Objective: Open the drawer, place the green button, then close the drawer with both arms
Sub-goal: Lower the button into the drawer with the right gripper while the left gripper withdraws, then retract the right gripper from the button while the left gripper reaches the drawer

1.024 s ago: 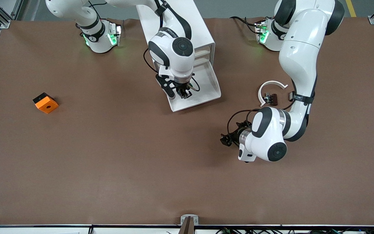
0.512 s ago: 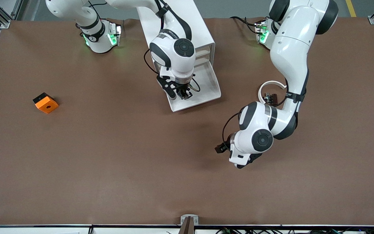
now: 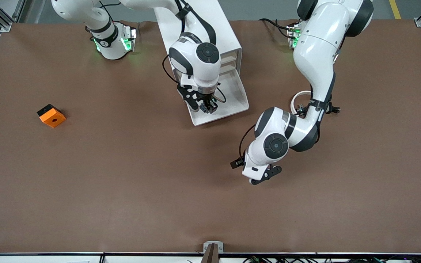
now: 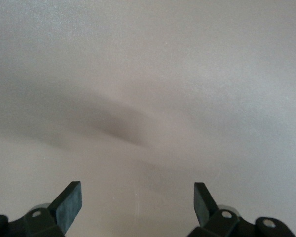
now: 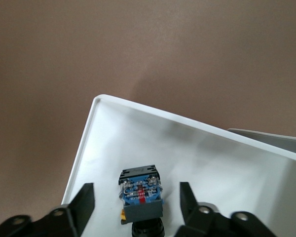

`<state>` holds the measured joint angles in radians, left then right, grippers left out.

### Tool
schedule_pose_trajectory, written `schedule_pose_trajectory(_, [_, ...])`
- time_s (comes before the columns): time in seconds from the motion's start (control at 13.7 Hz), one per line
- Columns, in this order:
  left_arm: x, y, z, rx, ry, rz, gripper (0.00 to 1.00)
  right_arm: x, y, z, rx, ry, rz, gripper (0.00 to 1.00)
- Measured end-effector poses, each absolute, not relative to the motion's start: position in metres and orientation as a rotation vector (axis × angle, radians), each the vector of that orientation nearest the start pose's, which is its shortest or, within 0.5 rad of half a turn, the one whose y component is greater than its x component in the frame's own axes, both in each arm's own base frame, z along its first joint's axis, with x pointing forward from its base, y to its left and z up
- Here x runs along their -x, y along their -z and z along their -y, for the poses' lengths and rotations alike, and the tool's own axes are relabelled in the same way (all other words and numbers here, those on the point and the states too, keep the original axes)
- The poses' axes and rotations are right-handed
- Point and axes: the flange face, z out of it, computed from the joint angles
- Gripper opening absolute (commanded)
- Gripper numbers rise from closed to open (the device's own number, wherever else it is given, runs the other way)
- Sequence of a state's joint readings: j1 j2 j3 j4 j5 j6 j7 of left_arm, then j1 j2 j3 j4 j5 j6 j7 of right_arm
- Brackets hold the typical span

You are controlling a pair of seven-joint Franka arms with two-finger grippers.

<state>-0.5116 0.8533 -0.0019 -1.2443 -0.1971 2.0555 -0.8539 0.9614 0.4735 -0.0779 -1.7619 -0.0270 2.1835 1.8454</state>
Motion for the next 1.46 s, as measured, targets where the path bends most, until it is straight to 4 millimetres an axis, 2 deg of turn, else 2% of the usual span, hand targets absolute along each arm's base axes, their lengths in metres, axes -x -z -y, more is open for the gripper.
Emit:
schedule_pose_trajectory(0.22, [-0.643,-0.259,0.378,3.170,-0.223,0.695,1.00,-0.423,-0.310,-0.506,2.863,0.084,-1.413,1.00])
schedule_pose_trajectory(0.44, [-0.633,-0.260,0.394,3.174,-0.096,0.672,1.00,-0.449,-0.349,-0.498,2.883,0.085,-1.382,1.00])
schedule_pose_trajectory(0.59, [-0.621,-0.254,0.405,3.159,-0.033,0.688,1.00,-0.474,-0.379,-0.481,2.908,0.050,-1.354,1.00])
schedule_pose_trajectory(0.73, [-0.607,-0.250,0.413,3.150,-0.042,0.678,1.00,-0.502,-0.411,-0.456,2.941,-0.035,-1.282,1.00])
schedule_pose_trajectory(0.88, [-0.593,-0.249,0.419,3.145,-0.059,0.651,1.00,-0.533,-0.446,-0.411,2.989,-0.093,-1.172,1.00])
schedule_pose_trajectory(1.1, [-0.572,-0.246,0.430,3.136,-0.086,0.603,1.00,-0.568,-0.493,-0.318,3.071,-0.178,-0.938,1.00])
schedule_pose_trajectory(1.24, [-0.558,-0.241,0.435,3.126,-0.106,0.573,1.00,-0.581,-0.522,-0.257,3.093,-0.201,-0.782,1.00])
schedule_pose_trajectory(1.46, [-0.536,-0.233,0.448,3.111,-0.131,0.544,1.00,-0.588,-0.555,-0.176,3.121,-0.244,-0.514,1.00])
